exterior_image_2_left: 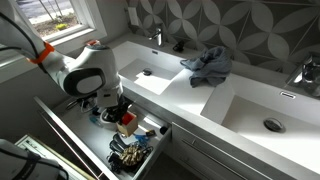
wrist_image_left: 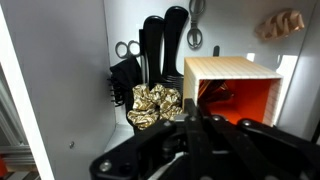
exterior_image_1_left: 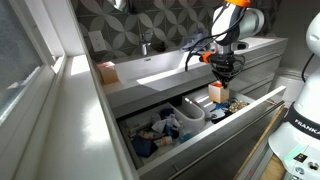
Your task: Pick up the square cup on the right of the sink edge near the window sill and put it in the right side of the opened drawer
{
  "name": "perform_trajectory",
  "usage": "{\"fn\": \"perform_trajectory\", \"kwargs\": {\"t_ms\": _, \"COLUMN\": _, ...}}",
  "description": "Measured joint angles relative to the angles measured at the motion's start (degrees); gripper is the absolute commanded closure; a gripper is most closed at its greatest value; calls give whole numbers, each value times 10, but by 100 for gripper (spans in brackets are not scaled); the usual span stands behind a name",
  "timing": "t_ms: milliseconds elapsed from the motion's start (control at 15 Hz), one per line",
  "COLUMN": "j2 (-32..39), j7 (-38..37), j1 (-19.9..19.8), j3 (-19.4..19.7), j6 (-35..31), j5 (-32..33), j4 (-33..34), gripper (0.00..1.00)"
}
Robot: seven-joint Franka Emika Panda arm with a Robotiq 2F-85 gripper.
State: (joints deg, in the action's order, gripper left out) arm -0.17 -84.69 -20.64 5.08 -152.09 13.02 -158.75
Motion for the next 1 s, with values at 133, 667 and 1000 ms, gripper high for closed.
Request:
{"fn": "perform_trajectory", "kwargs": {"t_ms": 133, "j2": 21, "j7": 7, "j1": 9, "j3": 11, "j6": -16, "j5": 0, "j4": 1, "gripper": 97}}
{"fn": "perform_trajectory", "kwargs": {"t_ms": 667, "j2": 41, "j7": 5, "j1": 52, "j3": 52, "j6": -41, "j5": 0, "j4": 12, "gripper": 99}}
{"fn": "perform_trajectory", "kwargs": {"t_ms": 1000, "j2": 92, "j7": 4, "j1": 77, "j3": 82, "j6": -105, "j5": -4, "j4": 24, "gripper": 99}}
